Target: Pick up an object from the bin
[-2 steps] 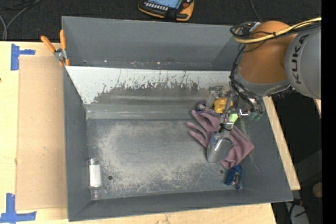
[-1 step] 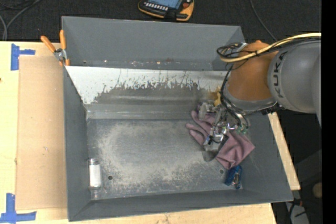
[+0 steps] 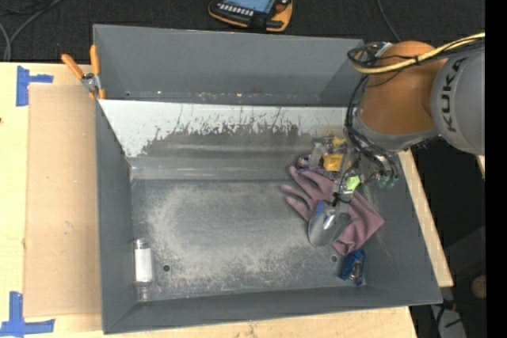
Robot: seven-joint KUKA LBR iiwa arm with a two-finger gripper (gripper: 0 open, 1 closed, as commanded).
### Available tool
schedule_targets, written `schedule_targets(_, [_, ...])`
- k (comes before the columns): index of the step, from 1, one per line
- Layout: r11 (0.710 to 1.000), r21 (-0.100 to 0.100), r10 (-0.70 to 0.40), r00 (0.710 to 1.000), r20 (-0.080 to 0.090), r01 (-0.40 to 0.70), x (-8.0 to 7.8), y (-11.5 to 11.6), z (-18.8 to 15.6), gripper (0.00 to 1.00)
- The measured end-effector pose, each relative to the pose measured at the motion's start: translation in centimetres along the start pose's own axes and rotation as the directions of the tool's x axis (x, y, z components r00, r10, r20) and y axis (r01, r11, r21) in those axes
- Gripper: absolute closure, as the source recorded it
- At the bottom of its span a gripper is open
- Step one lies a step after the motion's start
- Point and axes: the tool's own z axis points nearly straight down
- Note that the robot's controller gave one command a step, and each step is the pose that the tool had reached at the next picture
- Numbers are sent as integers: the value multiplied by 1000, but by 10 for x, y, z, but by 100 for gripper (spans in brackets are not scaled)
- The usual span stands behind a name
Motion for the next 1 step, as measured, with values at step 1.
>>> schedule_targets(1, [989,-7,-150,989,-18,150,-8,-47,37,0])
